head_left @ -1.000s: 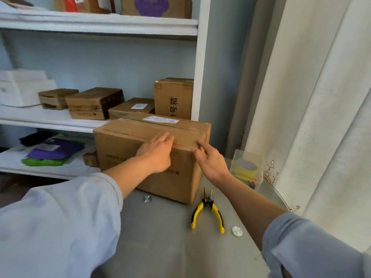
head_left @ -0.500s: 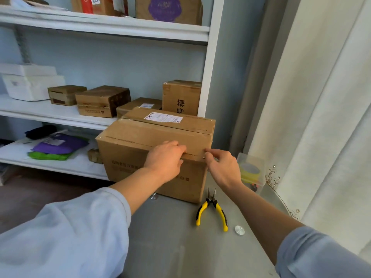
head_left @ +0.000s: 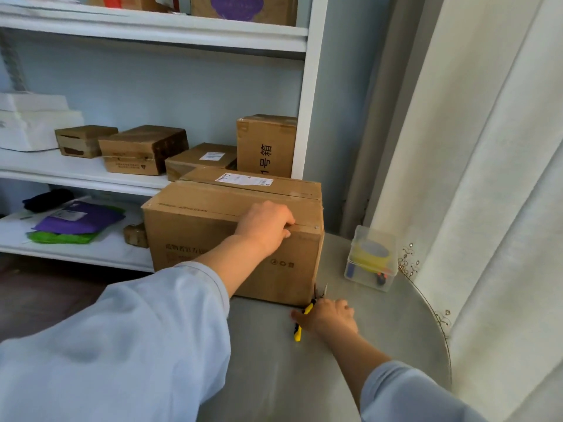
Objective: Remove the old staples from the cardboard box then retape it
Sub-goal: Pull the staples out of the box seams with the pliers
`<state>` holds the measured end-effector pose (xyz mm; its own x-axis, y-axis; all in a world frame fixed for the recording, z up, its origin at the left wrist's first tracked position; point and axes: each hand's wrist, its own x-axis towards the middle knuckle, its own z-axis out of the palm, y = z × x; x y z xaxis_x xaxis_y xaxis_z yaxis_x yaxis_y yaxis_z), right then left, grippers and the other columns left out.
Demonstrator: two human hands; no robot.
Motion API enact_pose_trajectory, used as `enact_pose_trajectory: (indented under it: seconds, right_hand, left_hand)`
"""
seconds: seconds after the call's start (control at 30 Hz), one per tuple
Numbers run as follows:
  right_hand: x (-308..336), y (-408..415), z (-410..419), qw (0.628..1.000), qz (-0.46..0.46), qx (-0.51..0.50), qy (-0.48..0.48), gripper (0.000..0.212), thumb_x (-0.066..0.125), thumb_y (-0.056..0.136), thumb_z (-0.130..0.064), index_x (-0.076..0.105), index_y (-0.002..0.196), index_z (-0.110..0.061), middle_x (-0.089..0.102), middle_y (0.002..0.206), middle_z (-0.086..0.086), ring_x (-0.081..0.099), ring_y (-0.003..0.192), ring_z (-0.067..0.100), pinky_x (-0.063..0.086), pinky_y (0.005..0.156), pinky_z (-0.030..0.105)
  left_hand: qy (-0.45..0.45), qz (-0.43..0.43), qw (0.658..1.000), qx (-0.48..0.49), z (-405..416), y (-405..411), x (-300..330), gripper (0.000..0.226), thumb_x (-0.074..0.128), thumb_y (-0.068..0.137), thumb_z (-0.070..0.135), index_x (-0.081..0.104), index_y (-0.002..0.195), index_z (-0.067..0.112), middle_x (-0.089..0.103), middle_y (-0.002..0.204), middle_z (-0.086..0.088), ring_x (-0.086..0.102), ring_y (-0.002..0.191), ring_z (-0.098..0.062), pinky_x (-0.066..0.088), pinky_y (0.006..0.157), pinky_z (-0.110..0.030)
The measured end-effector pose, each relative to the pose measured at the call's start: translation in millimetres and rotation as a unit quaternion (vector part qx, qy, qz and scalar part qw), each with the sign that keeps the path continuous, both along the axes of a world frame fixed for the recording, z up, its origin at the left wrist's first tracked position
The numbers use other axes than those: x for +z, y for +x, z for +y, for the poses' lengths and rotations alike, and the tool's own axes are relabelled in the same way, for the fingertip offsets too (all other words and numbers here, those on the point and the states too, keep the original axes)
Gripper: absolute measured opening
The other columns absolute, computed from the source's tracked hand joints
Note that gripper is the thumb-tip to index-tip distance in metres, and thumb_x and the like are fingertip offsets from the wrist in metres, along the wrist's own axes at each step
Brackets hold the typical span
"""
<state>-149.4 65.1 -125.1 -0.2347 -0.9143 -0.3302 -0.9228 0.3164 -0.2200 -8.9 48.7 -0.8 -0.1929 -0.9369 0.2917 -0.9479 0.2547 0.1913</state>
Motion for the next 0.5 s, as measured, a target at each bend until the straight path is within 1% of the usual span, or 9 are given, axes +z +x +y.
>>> enact_pose_trajectory:
  seconds: [0.07,0.13,0.2,0.27,0.33,0.37,0.4,0.43,0.5]
  right_hand:
    - [-8.4,0.7,0.1,1.000,0.026,0.003,-0.016,0.088,0.058,0.077,-0.068,0.038,0.141,-0.011,0.037,0.133,0.010,0.034,0.128,0.029,0.043,0.095,0.037]
    - [-9.4,-3.8,-1.7,1.000,0.004,-0.008,-0.017,0.083,0.062,0.077,-0.063,0.040,0.138,-0.012,0.039,0.133,0.011,0.035,0.129,0.029,0.040,0.099,0.036]
    - [-7.6,-10.9,-6.0,0.999,-0.039,-0.013,0.000,0.070,0.062,0.080,-0.054,0.045,0.133,-0.012,0.044,0.134,0.011,0.037,0.129,0.030,0.037,0.102,0.034]
    - [-3.2,-19.7,-10.9,0.991,-0.123,-0.056,-0.006,0.057,0.064,0.079,-0.044,0.053,0.122,-0.009,0.054,0.123,0.012,0.047,0.120,0.030,0.041,0.097,0.033]
    - [6.3,-29.1,-11.4,0.958,-0.253,-0.129,-0.045,0.040,0.066,0.069,-0.033,0.060,0.098,-0.005,0.058,0.092,0.013,0.055,0.088,0.029,0.049,0.077,0.035]
    - [12.7,-33.2,-11.1,0.930,-0.322,-0.163,-0.075,0.030,0.065,0.066,-0.027,0.057,0.083,-0.004,0.053,0.079,0.012,0.051,0.073,0.027,0.045,0.064,0.033]
    - [21.3,-37.7,-10.5,0.900,-0.378,-0.190,-0.107,0.022,0.064,0.066,-0.021,0.052,0.073,-0.004,0.048,0.071,0.011,0.045,0.065,0.025,0.040,0.057,0.031]
    - [29.8,-40.0,-11.0,0.872,-0.421,-0.209,-0.135,0.018,0.062,0.069,-0.017,0.049,0.070,-0.005,0.047,0.070,0.010,0.044,0.062,0.024,0.038,0.056,0.030]
    - [49.5,-42.2,-10.8,0.824,-0.485,-0.234,-0.175,0.015,0.059,0.077,-0.020,0.053,0.080,-0.006,0.053,0.080,0.011,0.052,0.069,0.023,0.046,0.060,0.031]
  left_hand:
    - [-0.012,-0.012,1.000,-0.002,0.2,-3.4,1.0,0.025,0.059,0.092,0.026,0.067,0.115,0.019,0.067,0.115,-0.004,0.059,0.108,-0.027,0.048,0.094,-0.042]
    - [-0.014,-0.027,1.000,-0.002,1.6,-6.4,2.8,0.026,0.059,0.092,0.028,0.067,0.115,0.019,0.067,0.114,-0.003,0.059,0.108,-0.026,0.048,0.094,-0.041]
    - [-0.018,-0.037,0.999,-0.007,3.8,-8.6,4.3,0.029,0.059,0.091,0.031,0.066,0.117,0.020,0.067,0.114,-0.001,0.059,0.109,-0.024,0.048,0.094,-0.040]
    - [-0.028,-0.049,0.998,-0.013,5.7,-10.9,5.9,0.031,0.058,0.091,0.034,0.066,0.118,0.022,0.067,0.114,0.001,0.060,0.108,-0.023,0.049,0.093,-0.037]
    - [-0.035,-0.063,0.997,-0.014,8.2,-12.3,5.9,0.031,0.057,0.091,0.036,0.065,0.118,0.022,0.067,0.113,0.001,0.060,0.107,-0.022,0.049,0.091,-0.036]
    - [-0.035,-0.070,0.997,-0.013,9.6,-12.5,5.7,0.031,0.056,0.092,0.036,0.065,0.118,0.022,0.067,0.113,0.001,0.060,0.106,-0.022,0.050,0.090,-0.035]
    - [-0.031,-0.076,0.997,-0.012,11.3,-13.9,6.4,0.030,0.056,0.092,0.035,0.065,0.117,0.022,0.067,0.113,0.001,0.061,0.106,-0.022,0.050,0.091,-0.035]
    - [-0.023,-0.081,0.996,-0.007,12.6,-14.2,6.5,0.030,0.055,0.092,0.035,0.065,0.117,0.021,0.067,0.113,0.000,0.061,0.106,-0.022,0.050,0.091,-0.036]
    - [-0.013,-0.084,0.996,-0.001,15.8,-16.4,7.5,0.029,0.055,0.093,0.034,0.066,0.116,0.020,0.067,0.112,-0.001,0.061,0.106,-0.022,0.050,0.092,-0.037]
